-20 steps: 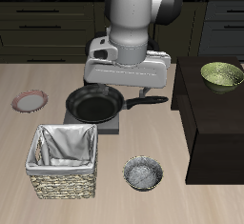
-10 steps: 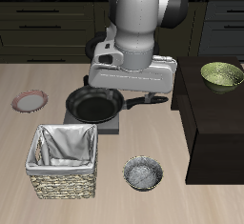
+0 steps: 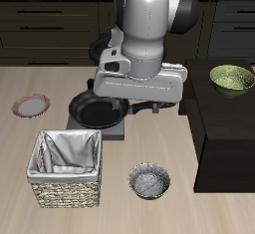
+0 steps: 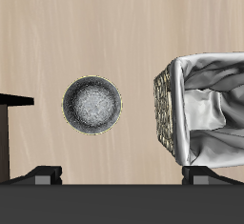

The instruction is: Place the black bowl in the basket

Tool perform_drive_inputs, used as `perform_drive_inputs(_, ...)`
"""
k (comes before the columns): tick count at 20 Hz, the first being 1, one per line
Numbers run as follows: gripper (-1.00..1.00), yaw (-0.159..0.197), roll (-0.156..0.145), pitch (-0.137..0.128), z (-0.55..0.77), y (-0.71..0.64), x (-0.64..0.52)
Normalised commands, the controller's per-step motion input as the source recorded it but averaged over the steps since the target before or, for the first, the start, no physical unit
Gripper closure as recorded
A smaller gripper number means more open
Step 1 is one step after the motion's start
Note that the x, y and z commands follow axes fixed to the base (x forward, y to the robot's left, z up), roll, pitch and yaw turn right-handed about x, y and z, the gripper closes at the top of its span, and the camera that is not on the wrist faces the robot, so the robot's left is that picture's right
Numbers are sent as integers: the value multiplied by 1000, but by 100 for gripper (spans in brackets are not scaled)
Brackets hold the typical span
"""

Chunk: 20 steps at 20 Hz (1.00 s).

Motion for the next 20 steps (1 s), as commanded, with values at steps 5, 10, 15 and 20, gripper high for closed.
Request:
perform_drive_inputs(5, -100, 31, 1, 1, -185, 50, 77)
perform_drive_inputs(10, -100, 2, 0, 26, -237, 36, 58)
perform_drive_inputs(15, -100, 9, 1, 33, -290, 89, 48)
perform_drive_inputs(20, -100, 8, -1, 16, -237, 40, 44)
